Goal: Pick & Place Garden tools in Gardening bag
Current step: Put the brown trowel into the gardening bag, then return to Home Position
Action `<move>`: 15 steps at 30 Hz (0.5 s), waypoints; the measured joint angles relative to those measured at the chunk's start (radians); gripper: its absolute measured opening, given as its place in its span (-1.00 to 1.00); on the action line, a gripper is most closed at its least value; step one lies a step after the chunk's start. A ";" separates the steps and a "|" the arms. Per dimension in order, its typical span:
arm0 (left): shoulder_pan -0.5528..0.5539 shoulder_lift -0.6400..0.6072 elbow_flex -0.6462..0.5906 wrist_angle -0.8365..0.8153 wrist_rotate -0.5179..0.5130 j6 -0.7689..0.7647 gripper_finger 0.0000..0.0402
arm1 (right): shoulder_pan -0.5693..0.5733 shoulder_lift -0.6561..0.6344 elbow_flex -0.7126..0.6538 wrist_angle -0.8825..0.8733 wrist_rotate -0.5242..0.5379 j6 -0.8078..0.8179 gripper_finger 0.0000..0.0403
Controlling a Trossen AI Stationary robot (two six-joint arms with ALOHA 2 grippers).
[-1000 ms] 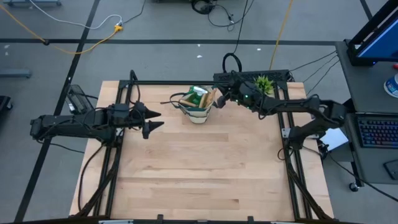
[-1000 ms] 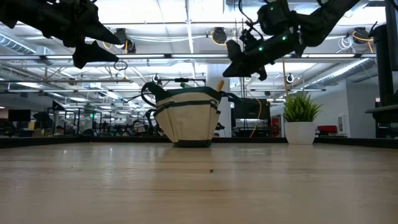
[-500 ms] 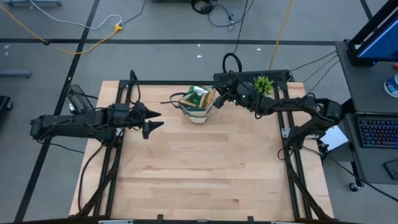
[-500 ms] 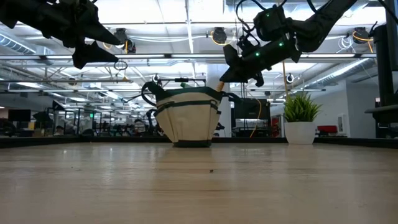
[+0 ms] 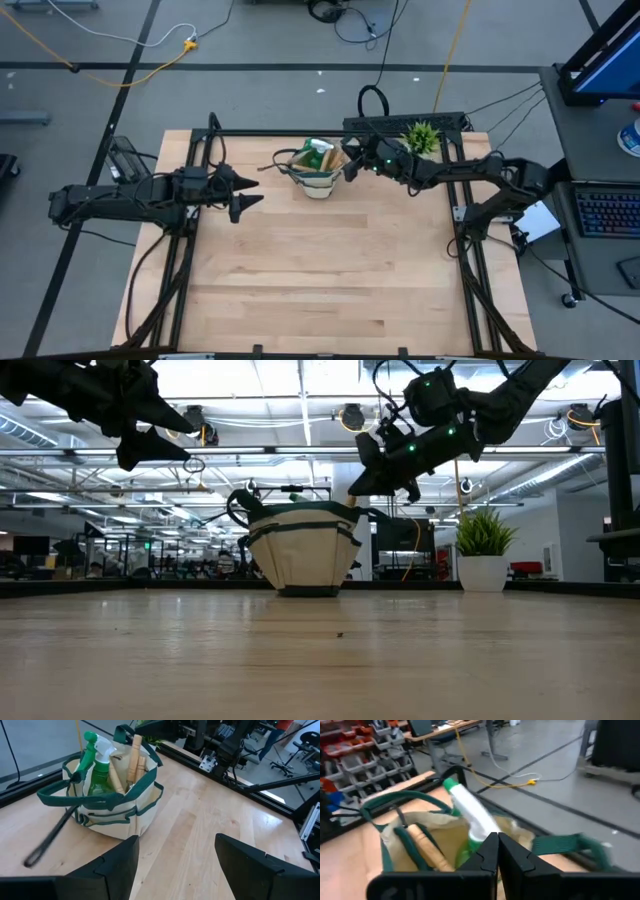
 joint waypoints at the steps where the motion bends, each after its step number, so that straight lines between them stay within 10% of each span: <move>1: 0.000 0.000 0.000 0.000 0.000 0.000 0.33 | 0.000 -0.018 -0.002 -0.008 0.010 -0.011 -1.00; 15: -0.021 -0.222 -0.002 -0.186 -0.072 0.013 0.33 | -0.002 -0.323 -0.091 -0.204 -0.216 -0.148 -1.00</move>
